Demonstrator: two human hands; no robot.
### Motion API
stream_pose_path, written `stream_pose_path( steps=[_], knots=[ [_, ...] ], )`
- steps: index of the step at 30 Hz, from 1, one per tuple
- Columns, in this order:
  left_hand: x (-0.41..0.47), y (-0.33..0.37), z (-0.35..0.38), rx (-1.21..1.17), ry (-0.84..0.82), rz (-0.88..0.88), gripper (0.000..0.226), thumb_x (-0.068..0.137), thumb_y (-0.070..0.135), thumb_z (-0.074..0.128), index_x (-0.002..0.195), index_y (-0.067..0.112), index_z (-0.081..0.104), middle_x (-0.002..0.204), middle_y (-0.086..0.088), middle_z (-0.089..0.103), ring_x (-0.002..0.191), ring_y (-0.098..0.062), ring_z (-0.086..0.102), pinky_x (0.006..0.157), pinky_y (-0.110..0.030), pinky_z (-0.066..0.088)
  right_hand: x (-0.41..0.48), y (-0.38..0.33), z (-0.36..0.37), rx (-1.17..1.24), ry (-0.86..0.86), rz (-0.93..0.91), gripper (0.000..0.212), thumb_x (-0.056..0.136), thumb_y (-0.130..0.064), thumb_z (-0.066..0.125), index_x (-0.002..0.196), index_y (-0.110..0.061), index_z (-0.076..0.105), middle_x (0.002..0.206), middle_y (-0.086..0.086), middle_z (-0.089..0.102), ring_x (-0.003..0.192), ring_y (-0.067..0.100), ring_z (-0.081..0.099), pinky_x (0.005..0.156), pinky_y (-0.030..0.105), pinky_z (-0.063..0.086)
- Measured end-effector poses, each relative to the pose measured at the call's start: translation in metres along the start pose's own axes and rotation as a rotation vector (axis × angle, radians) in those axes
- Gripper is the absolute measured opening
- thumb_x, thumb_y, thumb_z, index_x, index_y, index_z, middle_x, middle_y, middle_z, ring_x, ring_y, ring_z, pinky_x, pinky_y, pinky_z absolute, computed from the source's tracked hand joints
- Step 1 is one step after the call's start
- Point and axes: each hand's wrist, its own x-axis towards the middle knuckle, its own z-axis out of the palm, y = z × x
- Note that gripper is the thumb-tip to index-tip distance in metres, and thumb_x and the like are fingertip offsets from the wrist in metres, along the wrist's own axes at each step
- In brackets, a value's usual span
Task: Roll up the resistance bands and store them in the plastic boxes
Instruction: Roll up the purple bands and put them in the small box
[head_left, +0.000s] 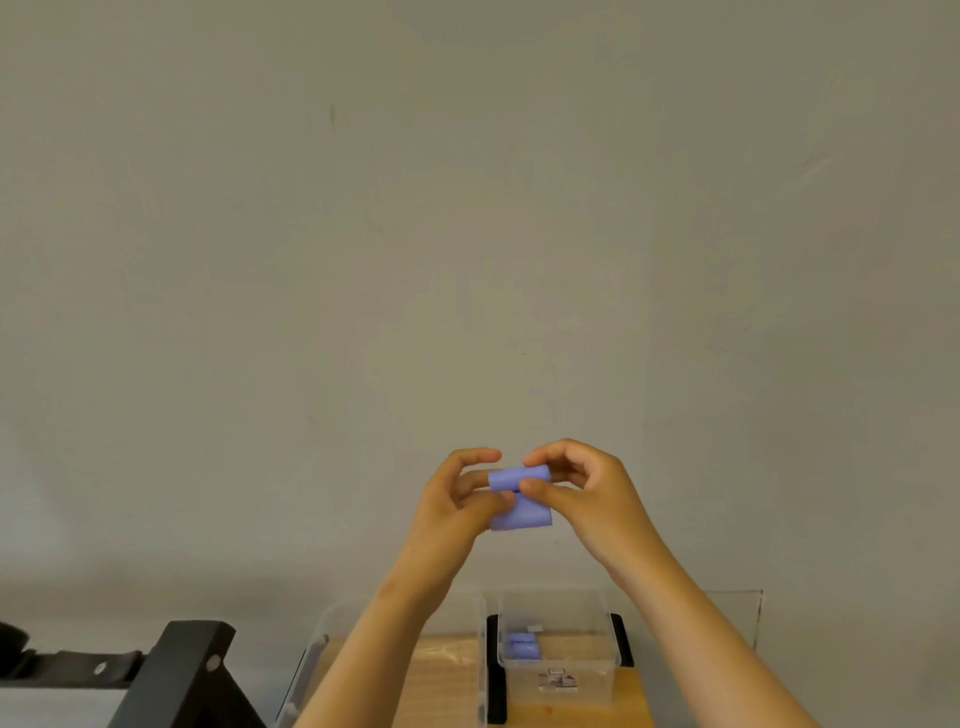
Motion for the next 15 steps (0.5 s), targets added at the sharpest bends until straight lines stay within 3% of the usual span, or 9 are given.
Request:
stream_pose_path(
  steps=[3,5,9,12,15],
  knots=[
    [-0.002,-0.001,0.003,-0.058,-0.030,-0.071,0.025,0.092,0.022,0.062,0.108,0.002,0.061,0.102,-0.012,0.073,0.094,-0.027,0.070,0.080,-0.035,0.057,-0.003,-0.002,-0.001,-0.008,-0.001,-0.017,0.023,0.078,0.006,0.067,0.081,-0.016,0.069,0.083,-0.007,0.070,0.079,0.001,0.064,0.067,0.013,0.050],
    [0.000,-0.002,0.004,-0.046,0.018,-0.080,0.021,0.096,0.017,0.056,0.103,-0.001,0.063,0.098,-0.015,0.072,0.091,-0.029,0.071,0.074,-0.032,0.057,-0.006,0.000,0.000,-0.005,-0.008,-0.023,0.024,0.078,0.008,0.065,0.086,-0.015,0.068,0.087,-0.005,0.070,0.082,0.002,0.065,0.069,0.014,0.051],
    [0.001,-0.004,0.004,-0.063,0.078,-0.059,0.012,0.089,0.001,0.062,0.100,-0.002,0.064,0.096,-0.020,0.071,0.090,-0.033,0.070,0.077,-0.030,0.057,-0.009,0.009,0.001,0.052,0.025,0.033,0.029,0.080,0.000,0.068,0.099,-0.021,0.064,0.101,-0.005,0.067,0.094,0.006,0.066,0.076,0.020,0.054],
    [-0.001,-0.005,0.004,-0.024,0.099,-0.016,0.016,0.083,-0.004,0.066,0.098,0.000,0.064,0.094,-0.013,0.073,0.088,-0.025,0.072,0.077,-0.024,0.055,-0.010,0.012,0.003,0.134,0.057,0.100,0.027,0.081,-0.011,0.073,0.104,-0.018,0.062,0.095,0.002,0.070,0.087,0.014,0.070,0.078,0.029,0.057],
    [-0.005,-0.007,0.007,0.004,0.103,0.011,0.020,0.081,-0.005,0.068,0.099,0.003,0.064,0.096,-0.011,0.073,0.090,-0.022,0.071,0.076,-0.023,0.054,-0.009,0.011,0.005,0.154,0.107,0.084,0.020,0.082,-0.006,0.072,0.098,-0.012,0.063,0.089,0.004,0.070,0.080,0.015,0.070,0.069,0.025,0.057]
  ],
)
